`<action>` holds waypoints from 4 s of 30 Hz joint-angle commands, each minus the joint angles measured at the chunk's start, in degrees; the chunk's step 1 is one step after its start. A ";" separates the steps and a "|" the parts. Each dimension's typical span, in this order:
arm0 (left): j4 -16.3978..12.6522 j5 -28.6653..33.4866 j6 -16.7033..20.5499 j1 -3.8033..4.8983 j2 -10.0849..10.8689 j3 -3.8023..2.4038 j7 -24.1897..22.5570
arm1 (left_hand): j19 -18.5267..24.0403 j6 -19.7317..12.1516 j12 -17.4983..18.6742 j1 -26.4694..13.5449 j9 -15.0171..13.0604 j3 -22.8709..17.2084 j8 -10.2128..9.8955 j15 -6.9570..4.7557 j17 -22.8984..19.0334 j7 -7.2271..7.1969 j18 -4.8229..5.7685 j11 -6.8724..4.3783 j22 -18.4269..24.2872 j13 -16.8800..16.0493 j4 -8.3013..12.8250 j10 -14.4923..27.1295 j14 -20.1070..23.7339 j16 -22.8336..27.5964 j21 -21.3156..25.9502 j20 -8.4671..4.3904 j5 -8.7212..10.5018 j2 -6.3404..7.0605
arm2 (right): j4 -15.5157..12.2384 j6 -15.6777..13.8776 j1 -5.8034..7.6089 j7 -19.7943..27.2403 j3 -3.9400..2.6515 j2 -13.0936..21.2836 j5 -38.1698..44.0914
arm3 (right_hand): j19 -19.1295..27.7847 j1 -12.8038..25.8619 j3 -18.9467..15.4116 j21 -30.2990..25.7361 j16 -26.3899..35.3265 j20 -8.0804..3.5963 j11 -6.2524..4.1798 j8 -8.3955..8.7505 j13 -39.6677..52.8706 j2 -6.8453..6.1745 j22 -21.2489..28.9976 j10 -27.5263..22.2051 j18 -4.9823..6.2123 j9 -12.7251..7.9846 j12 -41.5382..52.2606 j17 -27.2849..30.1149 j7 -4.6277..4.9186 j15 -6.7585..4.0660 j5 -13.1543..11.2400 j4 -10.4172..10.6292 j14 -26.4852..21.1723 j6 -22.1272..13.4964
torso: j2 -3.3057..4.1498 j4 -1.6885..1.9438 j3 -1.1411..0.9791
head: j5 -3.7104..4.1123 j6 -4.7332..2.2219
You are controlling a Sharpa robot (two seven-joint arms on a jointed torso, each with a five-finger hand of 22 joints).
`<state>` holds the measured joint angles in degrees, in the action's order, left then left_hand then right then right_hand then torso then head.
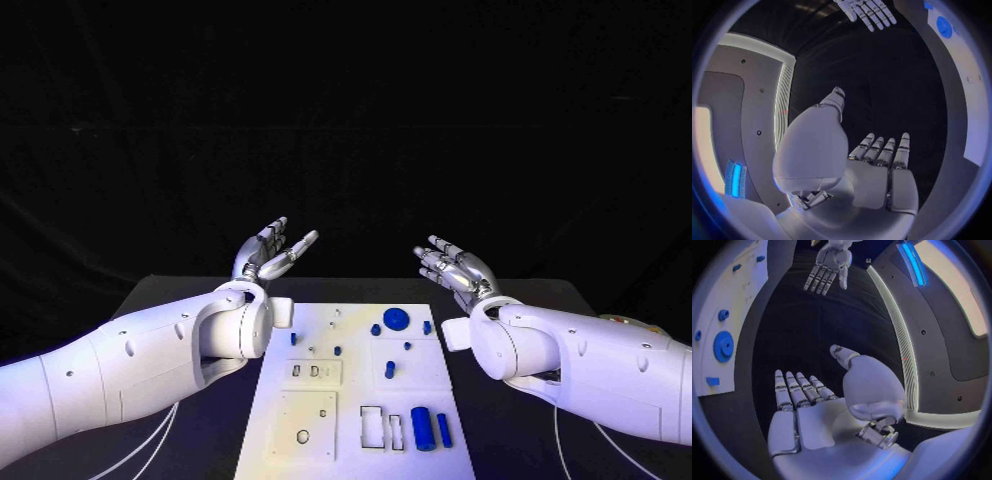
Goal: Assemble the parts on the task board
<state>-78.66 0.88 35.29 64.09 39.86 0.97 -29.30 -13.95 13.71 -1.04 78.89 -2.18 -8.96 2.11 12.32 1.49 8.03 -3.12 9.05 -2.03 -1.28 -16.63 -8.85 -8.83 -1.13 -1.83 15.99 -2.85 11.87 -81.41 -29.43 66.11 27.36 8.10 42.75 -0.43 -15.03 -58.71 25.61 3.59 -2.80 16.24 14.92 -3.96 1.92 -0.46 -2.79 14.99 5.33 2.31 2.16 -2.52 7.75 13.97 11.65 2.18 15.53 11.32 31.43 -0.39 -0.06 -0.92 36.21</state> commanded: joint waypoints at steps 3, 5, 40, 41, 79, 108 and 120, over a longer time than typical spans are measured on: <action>0.01 0.22 -3.35 0.10 -0.15 -0.04 -1.27 | -5.45 5.60 -1.39 3.05 -1.16 -3.11 1.71 2.46 1.95 5.80 -0.82 2.45 -1.08 -0.80 -0.38 -6.13 -9.21 -3.05 -2.07 0.84 -0.29 -3.18 | 1.53 11.91 1.03 -1.19 1.11 -0.43 1.12 | -14.68 -9.63 3.35 6.44 -7.14 0.37 -0.59 -6.80 1.62 -1.21 -3.02 25.11 2.32 3.85 3.95 -4.12 8.93 -1.19 -2.46 -7.06 25.20 17.44 | 0.00 -0.01 0.00 | 0.00 0.00; 0.01 0.22 -3.35 0.10 -0.15 -0.04 -1.27 | -13.13 11.32 -3.07 3.28 -2.35 -4.46 3.60 2.42 3.36 6.88 -1.83 3.92 -2.37 -1.60 -0.18 -14.17 -16.28 -5.57 -4.57 0.66 -0.12 -4.84 | 1.80 12.63 1.22 -1.27 1.35 -0.49 1.15 | -22.52 -11.09 3.99 9.73 -8.30 0.28 -1.41 -8.72 1.86 -1.86 -4.44 33.17 3.29 4.94 4.85 -4.65 8.52 -2.08 -3.41 -8.71 29.87 23.02 | 0.00 -0.01 0.00 | 0.00 0.00; -14.59 -4.26 -12.35 2.96 11.16 -0.09 0.81 | -38.43 35.43 -8.27 6.87 -7.02 -9.11 12.41 -4.99 12.15 5.51 -7.27 1.14 -6.56 -2.48 0.91 -48.86 -48.34 -17.95 -16.55 -2.57 0.02 -2.73 | 3.88 11.17 7.16 -17.51 0.98 -0.68 74.80 | -41.02 -11.52 4.05 39.93 -23.23 -9.01 -8.87 -9.95 1.90 -6.55 -21.02 54.55 5.19 7.01 1.67 -15.88 2.66 -12.98 -2.15 -13.83 65.65 44.34 | 7.17 1.32 1.33 | 0.44 1.93; -14.85 -4.26 -12.37 3.02 11.32 -0.09 0.87 | -38.42 35.35 -8.17 6.77 -7.00 -9.02 12.35 -4.97 12.19 5.57 -7.27 1.18 -6.54 -2.48 0.88 -48.82 -48.34 -17.93 -16.53 -2.56 0.02 -2.60 | 3.80 11.44 7.23 -17.95 0.98 -0.75 75.84 | -41.47 -11.42 4.04 40.62 -24.22 -9.23 -9.04 -9.86 1.95 -6.70 -21.45 54.80 5.20 7.06 1.71 -16.74 2.58 -13.15 -2.02 -13.80 66.37 44.50 | 7.34 1.37 1.35 | 0.48 1.95; -18.47 -4.00 -13.96 4.08 13.05 -0.19 2.24 | -38.38 35.29 -7.88 6.66 -6.95 -8.89 12.25 -4.92 12.57 5.66 -7.32 1.24 -6.42 -2.55 1.10 -49.05 -48.40 -17.81 -16.50 -2.47 -0.16 -2.06 | 4.73 16.17 7.03 -28.80 0.97 -4.70 92.45 | -58.89 -9.10 5.74 69.53 -74.27 -8.65 -8.42 -7.54 2.43 -10.07 -57.62 50.70 0.48 10.16 2.04 -62.97 2.79 -12.32 -2.36 -10.30 70.59 44.94 | 11.41 2.28 1.97 | 0.23 1.26; -18.35 -3.85 -14.32 4.28 13.25 -0.22 3.13 | -38.39 35.27 -7.79 6.59 -6.94 -8.90 12.23 -4.92 12.67 5.68 -7.33 1.25 -6.39 -2.55 1.08 -49.05 -48.43 -17.78 -16.51 -2.46 -0.16 -2.13 | 3.87 13.84 6.87 -27.80 0.98 -5.21 90.87 | -61.61 -9.42 7.05 73.35 -76.19 -9.28 -9.58 -8.93 3.28 -8.25 -63.54 53.85 -0.44 11.71 3.02 -64.10 1.47 -13.19 -2.93 -8.74 70.45 47.26 | 12.10 2.22 2.02 | 0.14 1.25; -18.22 -3.85 -14.30 4.29 13.33 -0.23 3.88 | -38.42 35.04 -7.52 6.65 -6.87 -9.02 12.07 -4.88 12.82 5.85 -7.34 1.37 -6.36 -2.51 1.15 -48.81 -48.45 -17.73 -16.53 -2.45 -0.15 -2.29 | 3.66 8.74 6.87 -28.99 0.97 -5.22 89.67 | -62.29 -11.70 10.24 74.52 -76.84 -10.35 -10.97 -11.78 4.28 -3.74 -65.48 56.68 -0.71 14.73 3.66 -64.09 -0.06 -14.33 -8.29 -8.09 70.41 49.59 | 12.26 2.19 2.05 | 0.14 1.01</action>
<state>-96.83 -2.88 22.02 68.29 53.22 0.80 -25.59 -52.42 49.06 -8.82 85.65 -9.13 -18.20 14.42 7.17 14.23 12.48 -9.75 10.23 -8.45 -3.81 -15.56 -57.56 -57.13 -19.18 -18.43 13.33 -2.84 9.21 -77.60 -18.18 73.00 -0.90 9.07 37.58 89.64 -77.16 -69.60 35.50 77.88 -79.46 6.05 4.05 -14.50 6.10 -5.78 -68.23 71.31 5.28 14.94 5.62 -66.61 8.04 0.08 3.16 -5.85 84.12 60.30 43.66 1.81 1.98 -0.80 37.27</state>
